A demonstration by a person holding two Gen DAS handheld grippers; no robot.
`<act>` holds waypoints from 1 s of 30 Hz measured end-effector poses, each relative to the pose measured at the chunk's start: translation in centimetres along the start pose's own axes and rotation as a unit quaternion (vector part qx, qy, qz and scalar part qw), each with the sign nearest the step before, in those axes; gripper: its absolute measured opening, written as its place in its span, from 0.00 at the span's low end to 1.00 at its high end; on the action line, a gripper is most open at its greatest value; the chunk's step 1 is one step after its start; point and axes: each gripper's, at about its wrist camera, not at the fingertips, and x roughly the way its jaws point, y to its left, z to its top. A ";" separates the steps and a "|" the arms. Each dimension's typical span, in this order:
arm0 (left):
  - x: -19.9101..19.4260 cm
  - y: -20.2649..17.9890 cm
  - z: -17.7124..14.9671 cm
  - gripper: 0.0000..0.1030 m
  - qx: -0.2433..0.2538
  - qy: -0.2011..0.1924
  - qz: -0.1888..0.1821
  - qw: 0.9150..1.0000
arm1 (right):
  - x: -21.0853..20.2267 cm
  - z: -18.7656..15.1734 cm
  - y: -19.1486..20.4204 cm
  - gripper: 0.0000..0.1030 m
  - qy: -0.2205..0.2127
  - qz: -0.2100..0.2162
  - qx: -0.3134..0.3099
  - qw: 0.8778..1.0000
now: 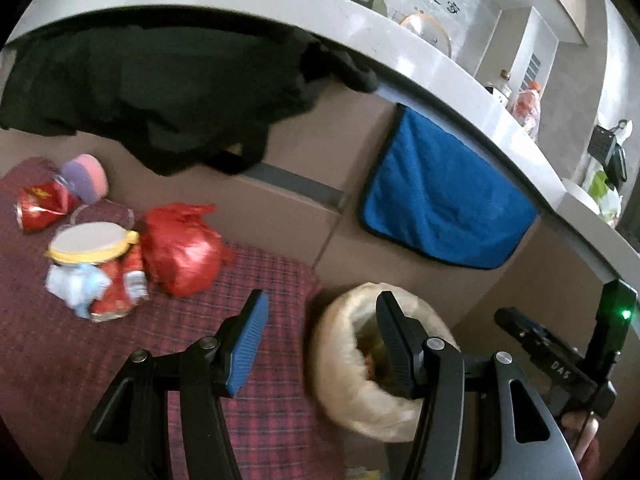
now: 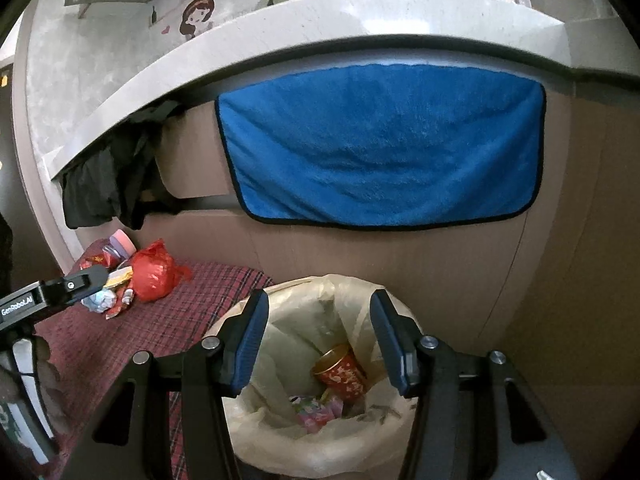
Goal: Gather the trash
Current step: 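Open both grippers to drop the wrapper and tissue pack into the bin, then reach the left gripper to the red crushed can and close on it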
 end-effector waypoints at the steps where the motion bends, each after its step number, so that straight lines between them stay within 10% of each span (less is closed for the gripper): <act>1: -0.4 0.4 0.0 0.55 0.000 -0.002 0.003 1.000 | -0.1 -0.1 0.2 0.48 0.002 0.004 0.001 1.000; 16: -4.3 14.2 1.1 0.56 -0.013 -0.028 0.117 0.993 | 2.5 -1.0 7.4 0.48 0.025 0.079 -0.039 0.996; 23: -2.5 28.5 5.5 0.57 -0.126 -0.018 0.222 0.967 | 5.5 -0.4 12.8 0.48 0.031 0.102 -0.057 0.993; 30: 2.9 34.4 7.9 0.57 -0.185 -0.003 0.282 0.941 | 9.0 0.3 17.6 0.48 0.054 0.102 -0.074 0.991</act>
